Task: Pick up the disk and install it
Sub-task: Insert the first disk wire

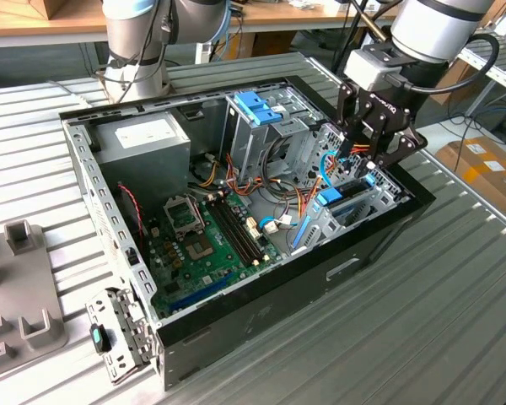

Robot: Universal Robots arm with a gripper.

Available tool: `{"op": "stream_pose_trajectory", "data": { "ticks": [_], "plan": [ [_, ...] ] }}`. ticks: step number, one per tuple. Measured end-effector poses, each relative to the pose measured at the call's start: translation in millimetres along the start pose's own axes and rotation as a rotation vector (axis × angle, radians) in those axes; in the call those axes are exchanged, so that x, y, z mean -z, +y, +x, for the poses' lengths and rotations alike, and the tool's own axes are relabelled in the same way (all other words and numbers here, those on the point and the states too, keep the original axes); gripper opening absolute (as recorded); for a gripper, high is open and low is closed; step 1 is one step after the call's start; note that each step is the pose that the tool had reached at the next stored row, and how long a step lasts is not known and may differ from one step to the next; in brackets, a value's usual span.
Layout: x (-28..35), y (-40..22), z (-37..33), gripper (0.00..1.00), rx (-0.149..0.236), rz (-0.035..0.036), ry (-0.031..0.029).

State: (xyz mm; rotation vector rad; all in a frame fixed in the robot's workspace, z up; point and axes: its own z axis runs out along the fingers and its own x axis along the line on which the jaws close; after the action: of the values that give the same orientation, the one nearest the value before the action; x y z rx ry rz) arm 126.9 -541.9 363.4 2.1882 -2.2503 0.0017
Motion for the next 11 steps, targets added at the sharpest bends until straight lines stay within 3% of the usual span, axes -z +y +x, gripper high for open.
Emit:
{"op": "stream_pose_trajectory", "data": {
  "ticks": [11],
  "plan": [
    [-3.3,-5.5,-0.2,0.48,0.0,0.0001,0.0003]
  ]
}}
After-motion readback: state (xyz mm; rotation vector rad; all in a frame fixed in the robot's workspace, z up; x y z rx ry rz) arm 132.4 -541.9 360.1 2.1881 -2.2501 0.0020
